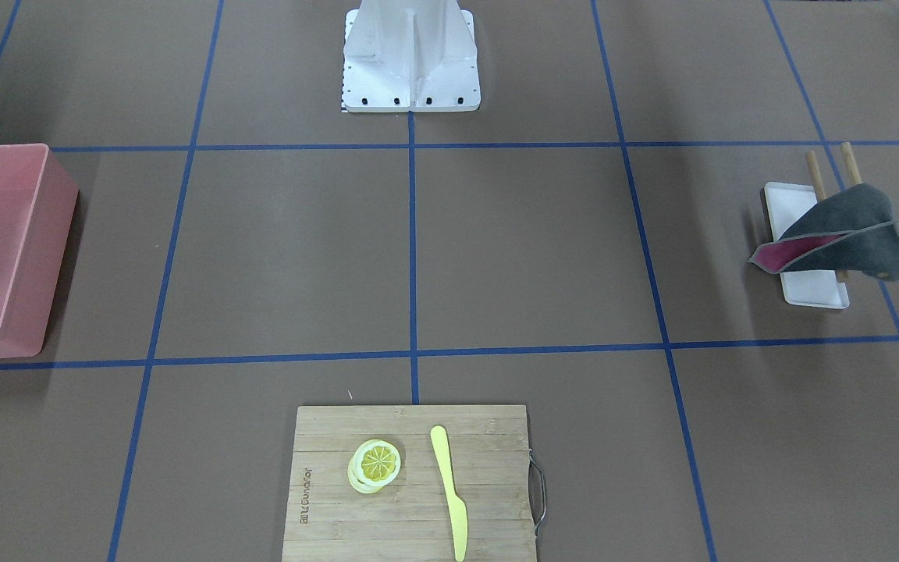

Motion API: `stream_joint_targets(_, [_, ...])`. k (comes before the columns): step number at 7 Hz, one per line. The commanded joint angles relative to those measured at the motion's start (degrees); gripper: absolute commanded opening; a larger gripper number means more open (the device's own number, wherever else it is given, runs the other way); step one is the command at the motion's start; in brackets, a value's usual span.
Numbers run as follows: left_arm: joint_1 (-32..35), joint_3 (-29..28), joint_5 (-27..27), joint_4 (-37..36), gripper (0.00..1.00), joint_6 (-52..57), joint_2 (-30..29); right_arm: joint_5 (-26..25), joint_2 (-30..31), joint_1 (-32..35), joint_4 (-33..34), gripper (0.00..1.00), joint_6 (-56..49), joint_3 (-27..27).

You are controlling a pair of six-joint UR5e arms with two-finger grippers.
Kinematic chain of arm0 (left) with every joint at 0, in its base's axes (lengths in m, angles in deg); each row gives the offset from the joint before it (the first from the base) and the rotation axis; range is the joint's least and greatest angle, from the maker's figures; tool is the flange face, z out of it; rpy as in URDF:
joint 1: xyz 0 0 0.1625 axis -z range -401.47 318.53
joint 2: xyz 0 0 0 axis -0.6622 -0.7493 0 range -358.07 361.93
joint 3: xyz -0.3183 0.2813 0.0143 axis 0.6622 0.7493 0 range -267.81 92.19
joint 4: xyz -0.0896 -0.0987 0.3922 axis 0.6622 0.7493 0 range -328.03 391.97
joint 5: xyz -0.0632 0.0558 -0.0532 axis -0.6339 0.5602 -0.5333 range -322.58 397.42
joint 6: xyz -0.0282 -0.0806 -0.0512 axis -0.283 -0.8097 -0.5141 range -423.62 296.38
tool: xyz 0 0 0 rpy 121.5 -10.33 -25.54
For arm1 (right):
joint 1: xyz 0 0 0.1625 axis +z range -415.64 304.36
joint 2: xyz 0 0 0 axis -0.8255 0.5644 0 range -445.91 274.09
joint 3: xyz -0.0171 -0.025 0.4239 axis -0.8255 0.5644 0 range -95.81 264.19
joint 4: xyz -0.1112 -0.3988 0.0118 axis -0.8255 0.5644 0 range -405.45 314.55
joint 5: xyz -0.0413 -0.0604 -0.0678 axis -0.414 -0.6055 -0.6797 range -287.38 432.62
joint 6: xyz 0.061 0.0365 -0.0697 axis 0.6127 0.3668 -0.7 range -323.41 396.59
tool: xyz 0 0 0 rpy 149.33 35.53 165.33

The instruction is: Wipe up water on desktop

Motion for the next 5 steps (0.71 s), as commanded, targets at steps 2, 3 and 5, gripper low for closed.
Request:
stream_joint_targets(2, [0.0, 0.2, -0.5, -0.1, 0.98, -0.2, 0.1, 0.5, -2.1, -0.1, -0.1, 1.00, 0.4, -0.2])
stream_joint_targets(3, [0.0, -0.2, -4.7, -0.7, 0.98, -0.4, -0.2, 1.9, -2.1, -0.1, -0.1, 1.00, 0.4, 0.0])
stream_joint_targets(5, [0.1, -0.4, -6.5, 0.0, 0.98, -0.3, -0.9, 2.0, -2.2, 0.0, -0.1, 1.00, 0.1, 0.1])
